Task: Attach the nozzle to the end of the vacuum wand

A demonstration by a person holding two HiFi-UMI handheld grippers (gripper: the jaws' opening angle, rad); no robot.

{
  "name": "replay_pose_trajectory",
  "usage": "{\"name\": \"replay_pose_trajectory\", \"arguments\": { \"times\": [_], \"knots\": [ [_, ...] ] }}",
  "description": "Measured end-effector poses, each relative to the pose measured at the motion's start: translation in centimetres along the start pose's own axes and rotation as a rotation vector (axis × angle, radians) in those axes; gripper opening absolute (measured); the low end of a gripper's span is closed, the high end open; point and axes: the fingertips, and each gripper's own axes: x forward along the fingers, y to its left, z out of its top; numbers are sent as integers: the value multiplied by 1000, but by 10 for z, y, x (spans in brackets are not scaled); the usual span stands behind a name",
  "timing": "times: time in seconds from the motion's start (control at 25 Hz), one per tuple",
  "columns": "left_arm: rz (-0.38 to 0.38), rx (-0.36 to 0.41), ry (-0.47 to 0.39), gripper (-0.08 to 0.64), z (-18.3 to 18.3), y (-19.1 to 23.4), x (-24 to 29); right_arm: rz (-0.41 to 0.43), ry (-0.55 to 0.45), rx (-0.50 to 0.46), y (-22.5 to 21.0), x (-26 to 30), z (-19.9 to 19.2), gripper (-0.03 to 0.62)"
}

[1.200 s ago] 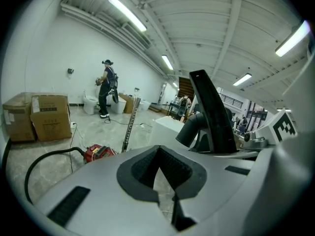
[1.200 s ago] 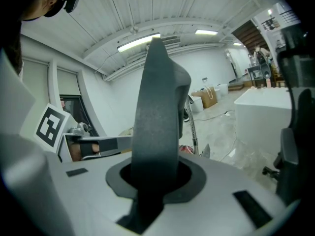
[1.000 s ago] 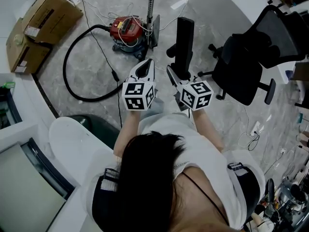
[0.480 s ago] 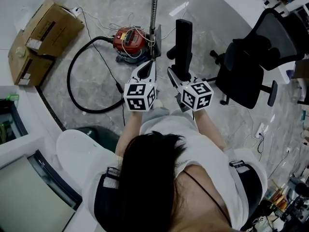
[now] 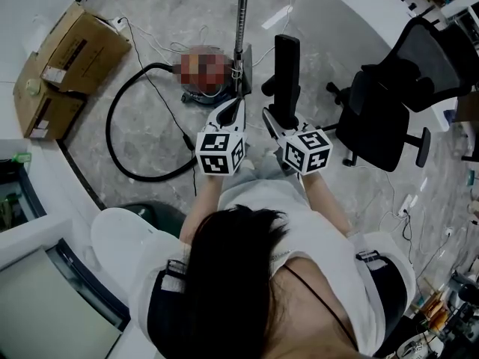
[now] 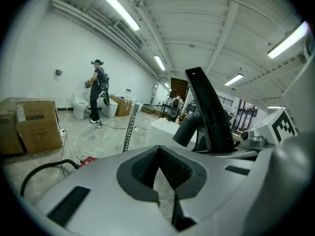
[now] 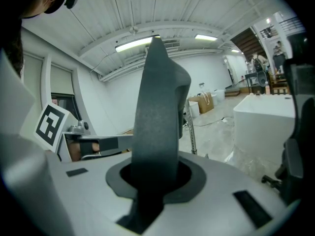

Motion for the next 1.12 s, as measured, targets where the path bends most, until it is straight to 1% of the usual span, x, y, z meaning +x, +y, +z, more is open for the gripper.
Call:
{"name": "replay_pose_trajectory", "arguments": {
  "times": [0.24, 0.44, 0.64, 0.8, 1.0, 1.12],
  "knots": [
    [5, 3, -5, 3, 6, 4, 5, -7, -9, 2, -6, 4, 5, 78],
    [23, 3, -11, 3, 8, 13, 8, 10, -11, -15, -3, 10, 4, 78],
    [23, 17, -13, 2, 14, 10, 18, 10, -26, -12, -15, 17, 14, 78],
    [42, 6, -7, 3, 15, 15, 25, 21, -34, -28, -23, 26, 24, 78],
    [67, 2, -9, 3, 22, 16, 43, 35, -10, -32, -40, 34, 29, 78],
    [66, -4, -13, 3, 26, 15, 55, 48, -1, -32, -50, 39, 34, 78]
  ]
}}
